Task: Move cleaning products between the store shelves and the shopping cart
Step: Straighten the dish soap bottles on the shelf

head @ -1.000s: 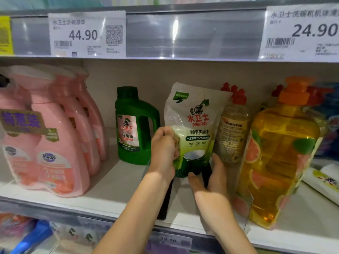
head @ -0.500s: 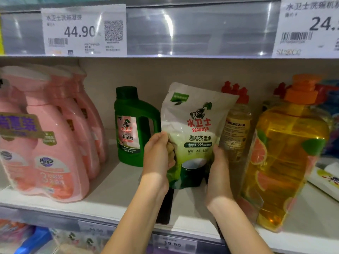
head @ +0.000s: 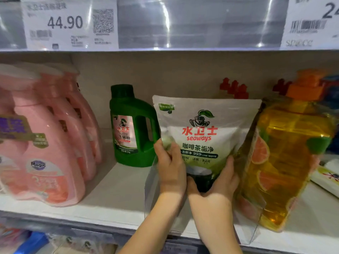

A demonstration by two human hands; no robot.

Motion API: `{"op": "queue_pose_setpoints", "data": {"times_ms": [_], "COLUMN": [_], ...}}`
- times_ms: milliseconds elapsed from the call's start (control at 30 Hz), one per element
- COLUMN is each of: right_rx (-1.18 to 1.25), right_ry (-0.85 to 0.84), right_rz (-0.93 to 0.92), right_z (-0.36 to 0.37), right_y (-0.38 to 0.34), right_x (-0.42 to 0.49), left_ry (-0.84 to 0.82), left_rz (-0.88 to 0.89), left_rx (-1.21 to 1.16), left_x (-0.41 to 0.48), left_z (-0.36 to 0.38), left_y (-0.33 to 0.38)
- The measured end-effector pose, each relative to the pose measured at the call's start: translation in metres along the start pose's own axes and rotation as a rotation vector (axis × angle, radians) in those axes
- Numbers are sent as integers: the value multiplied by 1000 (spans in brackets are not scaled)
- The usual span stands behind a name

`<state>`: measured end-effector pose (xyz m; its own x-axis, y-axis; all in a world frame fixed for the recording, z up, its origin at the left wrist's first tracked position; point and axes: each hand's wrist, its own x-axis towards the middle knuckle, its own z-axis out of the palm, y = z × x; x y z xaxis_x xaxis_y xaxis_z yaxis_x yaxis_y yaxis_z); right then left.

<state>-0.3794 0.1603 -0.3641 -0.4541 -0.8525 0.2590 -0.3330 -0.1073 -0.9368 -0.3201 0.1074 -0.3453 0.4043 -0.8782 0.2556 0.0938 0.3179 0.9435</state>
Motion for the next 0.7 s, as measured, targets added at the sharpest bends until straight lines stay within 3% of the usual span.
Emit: {"op": "queue_pose_setpoints", "data": {"times_ms": [133,267,333,400,467,533,600,700], "right_rx": [-152,-305,-502,-637,-736,-826,-906,-976], "right_ry": [-200,-209,-252,-433,-484,-425,-490,-583], "right_rz": [-57,-143,-278,-227,-262,-306,-244,-158], "right_z": [-2,-14,-25,-37,-33,-21,-14,-12], "right_y": [3,5,6,1,1,1,-2,2], "right_x": [-6,-13,-16,-14,-6,6,13,25], "left_ry": [-103,-255,-387,-601,-775,-838,-846,-887], "left_rz": [-48,-47,64,140,165,202,150,32], "left_rx": [-18,53,389,717,1012,1354,1591,1719], "left_x": [-7,-27,-34,-35,-32,-30,-27,-21], "left_z": [-2,-19,-39,-52,-51,-39,-25,-12], "left_y": [4,7,6,12,17,16,10,2]}}
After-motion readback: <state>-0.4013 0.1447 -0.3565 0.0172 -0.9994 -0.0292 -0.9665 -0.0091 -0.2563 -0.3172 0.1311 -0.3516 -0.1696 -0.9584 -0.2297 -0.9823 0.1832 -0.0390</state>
